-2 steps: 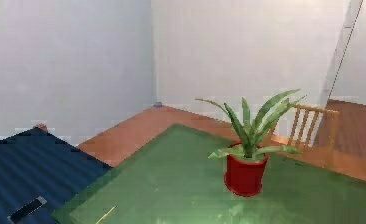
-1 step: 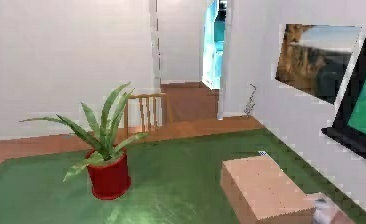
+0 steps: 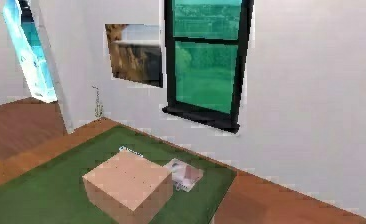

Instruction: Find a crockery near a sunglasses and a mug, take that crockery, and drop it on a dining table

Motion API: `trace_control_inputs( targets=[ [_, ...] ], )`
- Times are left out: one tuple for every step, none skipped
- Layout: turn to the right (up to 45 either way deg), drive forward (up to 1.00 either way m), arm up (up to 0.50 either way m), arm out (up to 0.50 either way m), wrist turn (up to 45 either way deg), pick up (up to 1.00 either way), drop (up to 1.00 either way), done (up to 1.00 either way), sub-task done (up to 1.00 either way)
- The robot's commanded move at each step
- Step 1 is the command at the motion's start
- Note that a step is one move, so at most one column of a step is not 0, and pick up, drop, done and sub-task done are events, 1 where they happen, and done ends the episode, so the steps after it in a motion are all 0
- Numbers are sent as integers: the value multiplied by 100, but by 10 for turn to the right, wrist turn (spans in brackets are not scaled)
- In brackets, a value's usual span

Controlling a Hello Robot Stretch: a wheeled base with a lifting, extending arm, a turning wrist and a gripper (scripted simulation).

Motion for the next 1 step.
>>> trace_control_inputs(
  targets=[
    [300,0,0,0,0,0,0,0,0]
  ],
)
